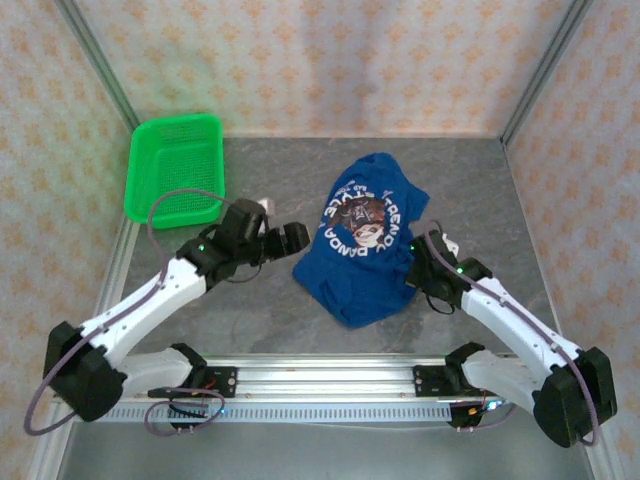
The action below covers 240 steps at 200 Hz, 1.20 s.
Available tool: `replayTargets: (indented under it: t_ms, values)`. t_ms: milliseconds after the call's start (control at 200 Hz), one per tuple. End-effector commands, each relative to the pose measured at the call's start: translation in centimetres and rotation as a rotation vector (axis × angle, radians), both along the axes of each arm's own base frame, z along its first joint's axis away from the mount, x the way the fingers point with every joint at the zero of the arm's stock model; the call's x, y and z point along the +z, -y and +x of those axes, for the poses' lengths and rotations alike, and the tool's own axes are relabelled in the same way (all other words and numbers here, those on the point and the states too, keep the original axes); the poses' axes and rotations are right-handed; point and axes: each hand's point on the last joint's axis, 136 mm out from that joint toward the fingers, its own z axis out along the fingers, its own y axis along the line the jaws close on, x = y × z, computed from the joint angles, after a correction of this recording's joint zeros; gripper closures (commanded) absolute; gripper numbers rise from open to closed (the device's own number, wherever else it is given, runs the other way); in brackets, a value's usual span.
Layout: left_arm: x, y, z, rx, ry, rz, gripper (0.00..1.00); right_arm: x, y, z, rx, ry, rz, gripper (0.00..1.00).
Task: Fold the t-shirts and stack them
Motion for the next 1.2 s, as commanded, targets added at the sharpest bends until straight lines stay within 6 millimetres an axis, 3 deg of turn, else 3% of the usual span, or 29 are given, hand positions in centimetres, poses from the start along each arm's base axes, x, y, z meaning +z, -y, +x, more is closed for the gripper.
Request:
replayTargets:
  t_ms: [0,95,220,305,450,620,870,950,1030,1115,1195]
  values:
    - [-1.9,-1.1,2.3,0.007,-0.057,0.123,0.14,1.7,0.6,0.4,-0.061,0.060,0.024,0.71]
    - [-4.2,-0.9,3.8,-0.021,-0.136,0.144,0.18,1.6,0.0,-0.3,-0.060,0.015,0.067,0.52]
    - [-6.0,0.7,4.4,-0.082,-0.186,0.083,0.21,0.6,-1.5,-1.6,-0.060,-0.044,0.174,0.45]
    - [-7.3,1.5,3.5,-0.135,-0.253,0.066,0.25,-0.1,-1.9,-2.4,-0.064,-0.081,0.209,0.44]
    - [-9.6,1.5,1.4,-0.163,-0.328,0.063,0.24,-1.9,-0.5,-3.7,-0.124,-0.138,0.158,0.40]
    - [-11.4,2.9,1.4,-0.144,-0.352,-0.028,0.24,-4.3,-1.6,-3.4,-0.159,-0.159,0.241,0.40]
    - [-14.7,5.2,1.1,-0.183,-0.404,0.008,0.28,-6.7,-2.4,-2.2,-0.181,-0.195,0.296,0.43]
    - [-16.1,5.4,1.1,-0.180,-0.435,0.022,0.35,-7.8,-2.3,-1.6,-0.203,-0.216,0.315,0.47]
    - [-16.7,5.2,1.4,-0.170,-0.446,0.039,0.53,-7.9,-2.6,-0.5,-0.207,-0.199,0.339,0.61]
    - [-15.9,5.4,2.1,-0.170,-0.427,0.046,0.74,-7.5,-3.1,0.8,-0.190,-0.199,0.336,0.82]
    - [-14.0,5.4,3.4,-0.177,-0.384,0.069,0.89,-6.1,-4.2,2.6,-0.142,-0.169,0.364,0.96]
